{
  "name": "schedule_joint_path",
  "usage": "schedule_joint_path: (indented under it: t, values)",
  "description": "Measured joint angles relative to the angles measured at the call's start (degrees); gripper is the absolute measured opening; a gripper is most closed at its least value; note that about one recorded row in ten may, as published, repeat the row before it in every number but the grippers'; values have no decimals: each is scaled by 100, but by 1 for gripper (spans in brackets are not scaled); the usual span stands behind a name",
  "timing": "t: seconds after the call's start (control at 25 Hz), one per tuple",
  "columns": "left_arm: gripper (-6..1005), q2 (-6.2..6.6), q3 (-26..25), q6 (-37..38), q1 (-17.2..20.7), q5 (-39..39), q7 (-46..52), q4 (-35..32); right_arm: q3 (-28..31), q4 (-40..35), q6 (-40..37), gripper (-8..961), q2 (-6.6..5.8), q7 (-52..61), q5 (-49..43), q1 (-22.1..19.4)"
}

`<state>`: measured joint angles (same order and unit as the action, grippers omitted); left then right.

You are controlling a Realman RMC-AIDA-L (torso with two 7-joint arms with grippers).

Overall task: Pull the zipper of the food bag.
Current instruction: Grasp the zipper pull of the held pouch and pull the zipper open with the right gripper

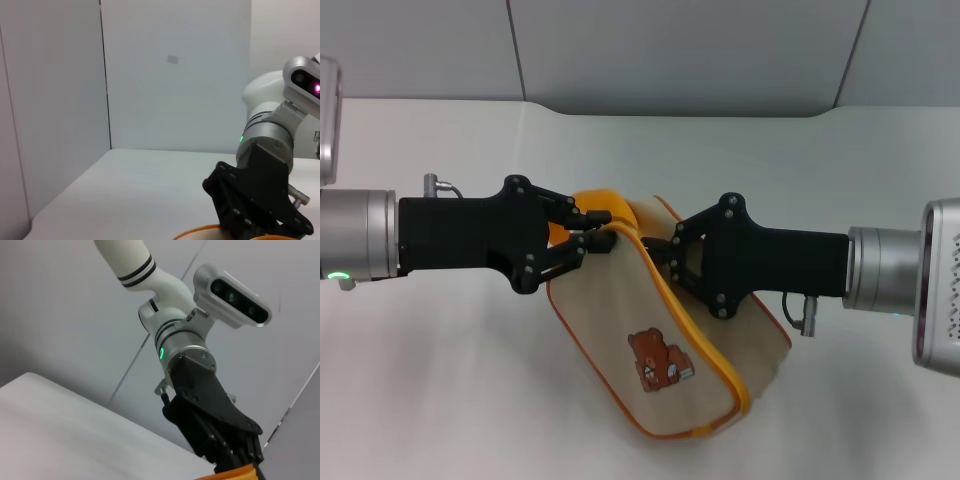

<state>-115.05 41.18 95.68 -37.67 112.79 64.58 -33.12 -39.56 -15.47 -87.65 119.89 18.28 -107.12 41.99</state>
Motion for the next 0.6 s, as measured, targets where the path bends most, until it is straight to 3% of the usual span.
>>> schedule_joint_path:
  t: [0.2,0.44,0.6]
  values:
    - [150,1,-284,-119,80,-2,-15,26,-35,-17,-5,1,-32,88,-96,-191]
    - [150,23,-587,-466,279,-17,-46,101,-415,-588,-158,33,-59,543,-217,-921]
    - [151,43,-655,-508,298,-17,-50,171,-448,-755,-234,66,-60,695,-218,-1113]
